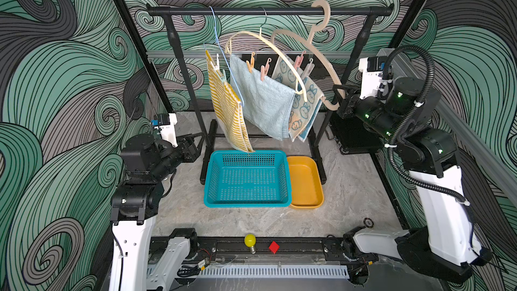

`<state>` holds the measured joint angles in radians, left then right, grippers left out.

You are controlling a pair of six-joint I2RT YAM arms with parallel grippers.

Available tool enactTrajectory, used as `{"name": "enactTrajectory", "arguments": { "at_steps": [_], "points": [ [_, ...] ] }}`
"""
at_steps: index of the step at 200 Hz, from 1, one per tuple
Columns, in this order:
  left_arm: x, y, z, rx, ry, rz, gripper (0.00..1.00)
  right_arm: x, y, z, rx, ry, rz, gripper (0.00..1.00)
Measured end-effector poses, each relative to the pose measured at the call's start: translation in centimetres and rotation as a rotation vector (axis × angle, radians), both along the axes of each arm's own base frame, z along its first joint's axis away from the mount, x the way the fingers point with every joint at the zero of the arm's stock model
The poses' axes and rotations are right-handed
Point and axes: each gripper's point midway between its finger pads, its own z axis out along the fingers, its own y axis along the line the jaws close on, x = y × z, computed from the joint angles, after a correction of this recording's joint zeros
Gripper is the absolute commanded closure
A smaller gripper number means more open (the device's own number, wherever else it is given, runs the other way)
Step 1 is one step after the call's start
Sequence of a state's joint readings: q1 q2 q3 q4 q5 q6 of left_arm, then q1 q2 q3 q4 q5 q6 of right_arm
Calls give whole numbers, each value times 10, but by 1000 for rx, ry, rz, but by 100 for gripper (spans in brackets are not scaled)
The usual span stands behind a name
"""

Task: Remove the clothespins securing towels to the hanger
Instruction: Pick up the hanger from the clothesline.

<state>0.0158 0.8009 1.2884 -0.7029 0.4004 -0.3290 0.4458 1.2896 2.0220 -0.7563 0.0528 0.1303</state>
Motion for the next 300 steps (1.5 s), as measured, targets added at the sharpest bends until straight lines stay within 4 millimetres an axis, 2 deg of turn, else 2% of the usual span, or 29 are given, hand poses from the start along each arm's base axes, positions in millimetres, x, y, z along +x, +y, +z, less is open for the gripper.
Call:
{"name": "enactTrajectory", "arguments": {
  "at_steps": [41, 88, 159, 235, 264, 300],
  "points": [
    [0, 0, 0, 0, 0, 0, 48, -1, -4, 14, 21, -49, -21, 100],
    [1, 1, 0, 2, 1, 5, 48, -6, -9, 18, 19, -62, -31, 100],
    [1, 3, -1, 12, -2, 15, 48, -49, -34, 29, 46, -127, -54, 100],
    [0, 5, -9, 43, 24, 20, 48, -66, -48, -22, -18, -11, -85, 100],
    [-2, 5, -14, 51, 42, 18, 48, -82, -60, -44, -44, 32, -110, 100],
    [-7, 5, -22, 60, 82, 13, 48, -106, -74, -54, -51, 44, -121, 100]
  ]
}}
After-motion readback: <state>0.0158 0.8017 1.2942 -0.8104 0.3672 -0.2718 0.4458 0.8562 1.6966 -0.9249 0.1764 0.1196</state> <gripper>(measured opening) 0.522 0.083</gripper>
